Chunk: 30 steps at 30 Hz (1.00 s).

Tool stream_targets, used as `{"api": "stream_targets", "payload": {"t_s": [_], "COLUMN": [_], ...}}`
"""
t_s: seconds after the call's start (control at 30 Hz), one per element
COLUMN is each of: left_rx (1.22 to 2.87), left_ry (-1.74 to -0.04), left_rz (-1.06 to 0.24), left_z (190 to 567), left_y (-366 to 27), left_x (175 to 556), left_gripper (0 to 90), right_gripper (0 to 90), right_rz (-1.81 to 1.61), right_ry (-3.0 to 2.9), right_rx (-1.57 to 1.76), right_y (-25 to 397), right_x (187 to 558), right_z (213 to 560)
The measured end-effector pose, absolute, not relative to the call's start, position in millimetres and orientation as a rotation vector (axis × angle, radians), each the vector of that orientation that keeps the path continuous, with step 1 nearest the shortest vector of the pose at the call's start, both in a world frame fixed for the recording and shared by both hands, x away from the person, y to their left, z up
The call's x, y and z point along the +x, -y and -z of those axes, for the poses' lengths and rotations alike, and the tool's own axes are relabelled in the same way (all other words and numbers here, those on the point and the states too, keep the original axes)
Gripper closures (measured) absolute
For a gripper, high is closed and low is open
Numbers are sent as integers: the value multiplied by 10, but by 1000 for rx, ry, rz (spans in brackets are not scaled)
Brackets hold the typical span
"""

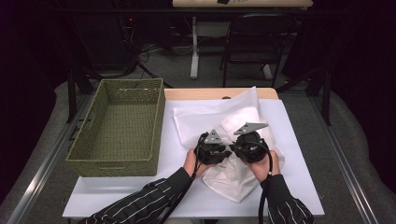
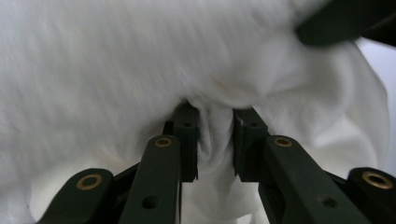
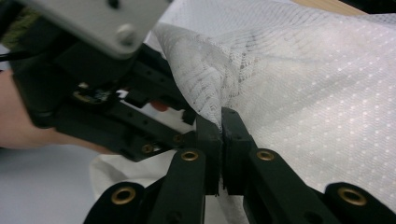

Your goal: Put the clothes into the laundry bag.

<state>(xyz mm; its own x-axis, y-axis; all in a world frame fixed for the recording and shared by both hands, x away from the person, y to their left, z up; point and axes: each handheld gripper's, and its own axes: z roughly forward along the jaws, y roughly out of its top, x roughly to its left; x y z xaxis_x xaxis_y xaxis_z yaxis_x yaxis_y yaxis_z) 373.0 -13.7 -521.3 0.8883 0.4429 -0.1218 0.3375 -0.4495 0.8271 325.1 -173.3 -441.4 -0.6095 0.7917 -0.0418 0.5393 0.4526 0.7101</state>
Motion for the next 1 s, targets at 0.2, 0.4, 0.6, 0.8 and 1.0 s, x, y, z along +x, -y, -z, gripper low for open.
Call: {"api": "stream_targets", "payload": {"t_s": [0.2, 0.4, 0.6, 0.8, 1.0], "left_rx": [2044, 2119, 2187, 2184, 2183], "left_ry": [-597, -585, -549, -573, -658], "left_rz": [-156, -204, -193, -172, -309], "left_z": [5095, 5151, 5098, 5088, 5256], "left_y": [140, 84, -22, 120, 440], "left_x": [3836, 3778, 3600, 3433, 3431], "left_gripper": [750, 542, 336, 190, 222], "right_gripper": [883, 744, 539, 448, 626], "right_rz": [-987, -986, -906, -813, -655], "right_ry": [-2364, -2372, -2409, -2430, -2429], "right_rx": [1121, 1166, 1118, 1085, 1073], "right_y": [1811, 1896, 1996, 2151, 2219], "right_x": [3186, 3271, 3209, 3097, 3111], "right_z": [4365, 4457, 4415, 4416, 4603]}}
